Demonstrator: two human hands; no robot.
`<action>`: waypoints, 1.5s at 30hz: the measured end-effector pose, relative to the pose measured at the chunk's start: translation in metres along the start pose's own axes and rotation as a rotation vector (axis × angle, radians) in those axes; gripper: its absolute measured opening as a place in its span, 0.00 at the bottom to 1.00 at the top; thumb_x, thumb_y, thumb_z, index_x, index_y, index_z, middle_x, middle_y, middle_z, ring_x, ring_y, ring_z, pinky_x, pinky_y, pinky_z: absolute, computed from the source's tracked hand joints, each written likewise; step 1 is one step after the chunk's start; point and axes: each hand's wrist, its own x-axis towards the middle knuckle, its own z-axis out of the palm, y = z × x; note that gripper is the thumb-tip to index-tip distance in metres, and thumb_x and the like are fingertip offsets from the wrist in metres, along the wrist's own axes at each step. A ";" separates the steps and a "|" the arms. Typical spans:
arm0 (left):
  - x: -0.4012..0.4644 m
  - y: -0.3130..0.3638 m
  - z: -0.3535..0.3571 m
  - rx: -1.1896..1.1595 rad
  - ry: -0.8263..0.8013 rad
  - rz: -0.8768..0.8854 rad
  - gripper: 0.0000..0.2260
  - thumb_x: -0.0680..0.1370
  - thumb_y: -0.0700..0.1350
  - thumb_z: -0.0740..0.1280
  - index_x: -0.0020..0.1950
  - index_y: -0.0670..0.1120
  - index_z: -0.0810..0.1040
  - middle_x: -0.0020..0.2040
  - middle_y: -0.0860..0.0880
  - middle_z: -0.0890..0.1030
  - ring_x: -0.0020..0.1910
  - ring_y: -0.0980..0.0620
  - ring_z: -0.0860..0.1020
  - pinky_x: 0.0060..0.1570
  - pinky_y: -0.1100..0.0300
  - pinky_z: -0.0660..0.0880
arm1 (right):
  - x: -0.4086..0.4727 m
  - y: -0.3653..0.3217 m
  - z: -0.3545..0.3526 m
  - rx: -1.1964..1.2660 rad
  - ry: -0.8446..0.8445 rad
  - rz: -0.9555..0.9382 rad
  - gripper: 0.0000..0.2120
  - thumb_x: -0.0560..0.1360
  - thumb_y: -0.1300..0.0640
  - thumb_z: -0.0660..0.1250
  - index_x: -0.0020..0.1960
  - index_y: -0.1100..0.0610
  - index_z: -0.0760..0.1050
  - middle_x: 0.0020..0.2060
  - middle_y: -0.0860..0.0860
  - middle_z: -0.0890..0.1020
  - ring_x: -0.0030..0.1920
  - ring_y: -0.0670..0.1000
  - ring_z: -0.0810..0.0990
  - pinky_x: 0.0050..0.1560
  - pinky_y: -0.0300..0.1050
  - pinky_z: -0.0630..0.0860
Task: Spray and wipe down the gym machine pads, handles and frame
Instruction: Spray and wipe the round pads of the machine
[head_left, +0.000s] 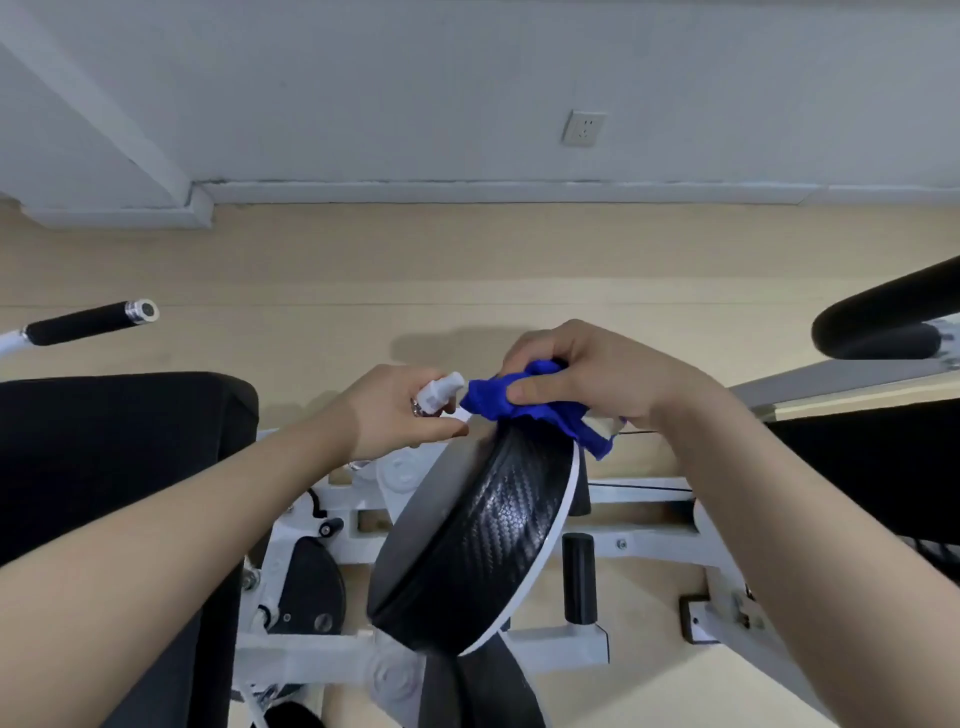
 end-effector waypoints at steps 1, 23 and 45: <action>-0.004 -0.002 -0.003 0.016 -0.002 -0.001 0.10 0.72 0.48 0.72 0.40 0.44 0.74 0.31 0.53 0.74 0.27 0.59 0.71 0.33 0.67 0.68 | -0.009 -0.010 0.006 -0.086 0.032 -0.027 0.05 0.73 0.60 0.70 0.40 0.51 0.81 0.44 0.48 0.81 0.43 0.47 0.79 0.46 0.39 0.74; -0.080 -0.032 -0.022 0.009 0.137 0.237 0.08 0.76 0.47 0.64 0.44 0.42 0.75 0.40 0.45 0.79 0.36 0.49 0.79 0.37 0.59 0.70 | -0.035 -0.014 0.157 -1.788 0.672 -0.149 0.11 0.64 0.66 0.58 0.30 0.56 0.76 0.35 0.52 0.78 0.32 0.53 0.73 0.30 0.43 0.61; -0.114 -0.037 -0.008 0.025 0.010 0.282 0.15 0.79 0.51 0.62 0.65 0.54 0.71 0.39 0.54 0.76 0.37 0.58 0.74 0.35 0.67 0.68 | -0.038 0.036 0.189 -1.586 0.517 0.156 0.12 0.50 0.58 0.79 0.28 0.53 0.77 0.33 0.50 0.78 0.33 0.51 0.75 0.30 0.41 0.68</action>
